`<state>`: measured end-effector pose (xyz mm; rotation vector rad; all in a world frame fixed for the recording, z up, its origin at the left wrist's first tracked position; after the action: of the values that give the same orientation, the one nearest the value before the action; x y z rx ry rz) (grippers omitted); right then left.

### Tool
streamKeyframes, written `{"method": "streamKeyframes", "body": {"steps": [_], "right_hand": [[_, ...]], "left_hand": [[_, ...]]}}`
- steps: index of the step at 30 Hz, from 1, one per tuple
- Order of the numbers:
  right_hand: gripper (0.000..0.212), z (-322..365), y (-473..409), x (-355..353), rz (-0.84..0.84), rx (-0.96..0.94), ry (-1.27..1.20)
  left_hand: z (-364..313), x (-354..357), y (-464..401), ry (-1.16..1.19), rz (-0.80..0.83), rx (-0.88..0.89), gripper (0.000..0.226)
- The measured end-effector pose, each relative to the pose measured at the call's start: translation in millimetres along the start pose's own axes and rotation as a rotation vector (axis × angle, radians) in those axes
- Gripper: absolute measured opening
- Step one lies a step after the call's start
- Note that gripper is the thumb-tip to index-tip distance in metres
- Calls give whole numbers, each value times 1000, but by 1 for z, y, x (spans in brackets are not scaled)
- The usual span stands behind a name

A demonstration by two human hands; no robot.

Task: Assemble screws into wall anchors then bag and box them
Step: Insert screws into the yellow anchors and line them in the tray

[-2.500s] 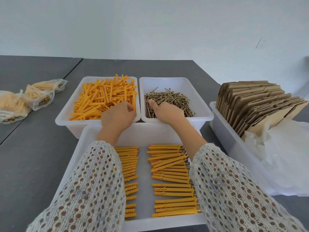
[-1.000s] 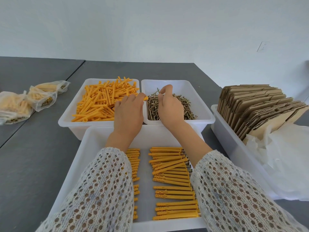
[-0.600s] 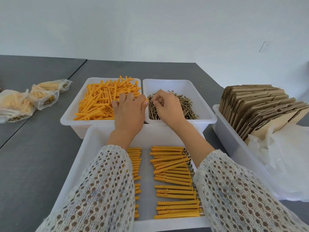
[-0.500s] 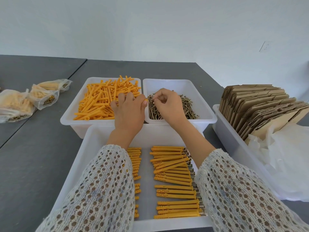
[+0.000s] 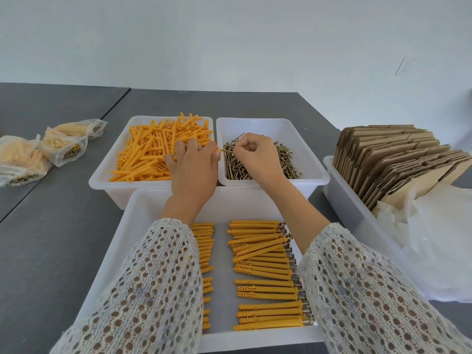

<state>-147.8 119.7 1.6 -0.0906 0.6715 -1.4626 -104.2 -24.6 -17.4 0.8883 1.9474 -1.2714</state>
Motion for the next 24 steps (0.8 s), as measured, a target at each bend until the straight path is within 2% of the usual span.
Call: {"method": "streamKeyframes", "body": {"steps": [7,12,17,20,22,24], "right_hand": [[8,1,0,3,75,-21,-9],[18,-3,-1,-1,97,-6,-34],[21,3,0,8,105,6,-184],[36,4,-1,12,68,144,-381],[47,-3,-5,2,-40,254,-543],[53,-17,-8,-14,-186,344,-594]], "left_hand": [[-1,1,-2,12,82,56,31],[-6,1,0,22,114,167,31],[-28,-1,6,109,130,275,29],[-40,-9,8,272,141,261,28],[-45,-19,4,526,185,200,27],[-50,-31,1,809,277,111,30]]}}
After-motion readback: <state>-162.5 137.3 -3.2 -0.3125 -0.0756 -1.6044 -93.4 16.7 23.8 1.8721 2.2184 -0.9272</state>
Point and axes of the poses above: each hand's wrist, its own y-axis away from the middle knuckle, its own x-axis out of the palm, z = x × y, the point moved 5 cm from there along -y, towards the middle knuckle, and after that the axes turned 7 degrees about -x, right-handed, at the moved point
